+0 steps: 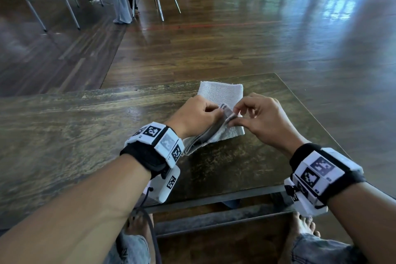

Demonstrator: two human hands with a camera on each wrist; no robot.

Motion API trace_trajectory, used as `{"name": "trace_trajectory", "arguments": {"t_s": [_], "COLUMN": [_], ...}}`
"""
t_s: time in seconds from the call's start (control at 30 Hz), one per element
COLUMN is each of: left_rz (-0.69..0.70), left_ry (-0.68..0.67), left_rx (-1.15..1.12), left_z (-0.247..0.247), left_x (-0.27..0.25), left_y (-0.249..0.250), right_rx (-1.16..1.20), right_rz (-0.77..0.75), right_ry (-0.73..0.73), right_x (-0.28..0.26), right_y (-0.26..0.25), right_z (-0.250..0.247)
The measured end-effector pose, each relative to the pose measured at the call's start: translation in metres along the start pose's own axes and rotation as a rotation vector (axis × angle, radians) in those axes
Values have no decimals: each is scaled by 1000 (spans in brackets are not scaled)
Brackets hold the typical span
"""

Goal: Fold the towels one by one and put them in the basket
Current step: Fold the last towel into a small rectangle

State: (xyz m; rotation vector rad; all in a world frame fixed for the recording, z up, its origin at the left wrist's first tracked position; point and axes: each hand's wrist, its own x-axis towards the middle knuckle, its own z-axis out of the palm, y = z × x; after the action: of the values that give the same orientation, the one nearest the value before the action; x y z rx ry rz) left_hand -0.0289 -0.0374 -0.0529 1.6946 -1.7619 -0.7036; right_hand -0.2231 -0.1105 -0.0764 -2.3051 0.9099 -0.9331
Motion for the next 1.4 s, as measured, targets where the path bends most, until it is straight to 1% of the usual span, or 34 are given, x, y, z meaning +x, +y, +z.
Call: {"name": "trace_trajectory", "arguments": {"t_s": [0.1,0.23,0.37,0.4,0.47,0.53,0.57,0.6,0.67,0.73,0.8,0.9,0.97,1.03,1.1,1.23,1.3,1.4], "left_rz": [-32,-50,-2,-2,-3,-80,-126,-143,-139,-143,-162,-248,-288,-306,-303,-246,-226,-214], "left_ry": [-22,-127,-186,-193,-153,-132,-154,-181,-219,-279,-316,-271,-306,-332,-267,-59,-3,36], "left_rx": [-49,-88,-46,-25,54,66,48,58,124,113,35,-58,6,109,168,161,163,221], "left_z": [0,4,-3,-6,-15,-24,-26,-28,-30,-32,-32,-27,-22,-17,-13,2,12,26], "left_x": [2,0,-1,-1,0,-2,-4,-6,-10,-10,-7,0,4,7,11,23,29,39], "left_y": [1,2,-2,-4,-11,-22,-27,-33,-41,-44,-42,-39,-40,-41,-43,-40,-37,-36], "right_rx": [82,122,92,103,122,117,119,126,161,203,188,199,259,221,140,88,36,-20], "right_rz": [-10,70,99,122,174,204,222,241,283,331,401,563,693,735,735,780,771,795], "right_ry": [-27,-49,-198,-192,-116,-39,-24,-23,-31,-42,-100,-287,-400,-427,-392,-310,-276,-294], "right_x": [-2,-3,-2,-2,-1,1,2,2,2,3,3,5,6,8,11,17,19,18], "right_y": [-1,1,4,5,9,11,12,12,12,11,10,9,10,13,16,24,28,31], "right_z": [0,3,3,3,4,4,3,3,3,5,5,0,-3,-6,-8,-16,-21,-27]}}
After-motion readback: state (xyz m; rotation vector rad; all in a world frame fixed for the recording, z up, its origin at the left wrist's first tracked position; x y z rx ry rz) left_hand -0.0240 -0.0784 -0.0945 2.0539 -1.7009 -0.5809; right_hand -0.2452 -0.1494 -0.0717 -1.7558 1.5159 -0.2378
